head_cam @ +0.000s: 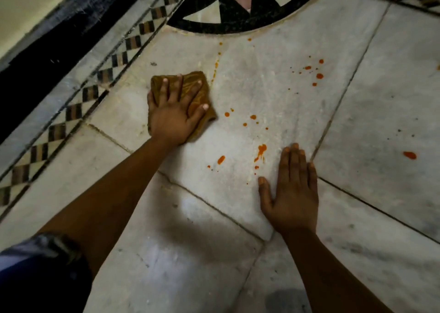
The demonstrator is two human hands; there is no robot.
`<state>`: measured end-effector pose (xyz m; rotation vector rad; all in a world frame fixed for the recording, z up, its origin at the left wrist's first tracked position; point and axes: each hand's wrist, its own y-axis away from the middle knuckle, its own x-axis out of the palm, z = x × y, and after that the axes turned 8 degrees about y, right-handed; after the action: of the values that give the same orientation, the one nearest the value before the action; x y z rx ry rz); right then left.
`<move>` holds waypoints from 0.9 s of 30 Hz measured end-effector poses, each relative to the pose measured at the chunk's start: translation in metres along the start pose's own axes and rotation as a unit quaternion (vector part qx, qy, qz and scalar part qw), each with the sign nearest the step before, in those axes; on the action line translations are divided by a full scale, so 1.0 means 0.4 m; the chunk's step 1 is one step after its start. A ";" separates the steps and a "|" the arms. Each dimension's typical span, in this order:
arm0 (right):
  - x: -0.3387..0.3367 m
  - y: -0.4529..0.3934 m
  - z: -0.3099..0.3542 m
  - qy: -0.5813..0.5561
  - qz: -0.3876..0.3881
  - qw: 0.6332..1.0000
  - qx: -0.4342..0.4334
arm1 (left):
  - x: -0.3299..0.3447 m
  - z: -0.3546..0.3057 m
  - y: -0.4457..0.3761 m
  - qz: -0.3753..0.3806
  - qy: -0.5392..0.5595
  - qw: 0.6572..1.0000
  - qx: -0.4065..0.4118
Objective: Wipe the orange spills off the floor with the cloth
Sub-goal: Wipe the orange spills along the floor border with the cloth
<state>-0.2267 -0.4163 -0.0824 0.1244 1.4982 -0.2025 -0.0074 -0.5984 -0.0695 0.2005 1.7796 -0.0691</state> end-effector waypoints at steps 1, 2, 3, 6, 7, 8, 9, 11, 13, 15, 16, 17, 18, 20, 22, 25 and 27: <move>-0.001 0.001 0.000 -0.003 0.001 1.000 0.002 | -0.005 -0.007 -0.041 -0.001 0.002 1.000 -0.013; -0.003 0.000 -0.001 -0.003 0.001 1.000 0.002 | -0.008 -0.017 -0.086 0.000 0.008 1.000 -0.029; -0.003 0.001 0.000 -0.002 0.002 1.000 0.001 | -0.011 -0.028 -0.130 0.001 0.017 0.999 -0.047; -0.004 0.000 -0.002 -0.003 0.003 1.000 0.003 | -0.003 -0.063 -0.177 0.004 0.024 0.998 -0.053; -0.005 0.000 -0.002 -0.003 0.004 1.000 0.003 | 0.003 -0.064 -0.151 0.006 0.013 1.000 -0.023; -0.005 -0.002 -0.002 -0.003 0.004 1.000 0.003 | 0.009 -0.060 -0.110 0.006 0.002 1.000 0.024; -0.005 -0.002 0.000 -0.003 0.004 1.000 0.003 | 0.011 -0.047 -0.058 0.003 0.000 0.997 0.075; -0.006 0.000 0.000 -0.005 0.012 1.000 0.004 | 0.007 -0.008 0.018 0.016 0.007 0.991 0.134; -0.008 -0.001 -0.001 -0.005 0.014 1.000 0.004 | 0.000 0.015 -0.005 0.009 0.006 0.994 0.108; -0.009 0.000 -0.001 -0.004 0.017 1.000 0.005 | -0.004 0.002 -0.096 -0.010 0.003 1.000 0.021; -0.009 -0.001 -0.001 -0.006 0.016 1.000 0.005 | -0.006 -0.014 -0.153 -0.012 0.004 1.000 -0.024; -0.007 -0.002 -0.001 -0.009 0.014 1.000 0.003 | -0.011 -0.033 -0.211 -0.007 0.010 0.998 -0.059; -0.005 -0.002 0.001 -0.013 0.013 1.000 0.003 | -0.016 -0.057 -0.267 0.004 0.022 0.997 -0.080; -0.001 -0.002 -0.002 -0.013 0.010 1.000 0.001 | -0.022 -0.118 -0.351 0.023 0.047 0.994 -0.097; -0.002 -0.001 0.002 -0.009 0.010 1.000 -0.003 | -0.024 -0.158 -0.369 0.032 0.051 0.995 -0.080; -0.008 -0.002 -0.001 -0.011 0.008 1.000 -0.005 | -0.018 -0.128 -0.286 0.044 0.016 0.998 0.046; -0.010 -0.003 -0.003 -0.010 0.007 1.000 -0.002 | -0.015 -0.071 -0.189 0.056 0.018 0.991 0.124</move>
<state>-0.2281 -0.4169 -0.0785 0.1299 1.4769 -0.1895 -0.0465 -0.6687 -0.0620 0.4818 1.7891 -0.2071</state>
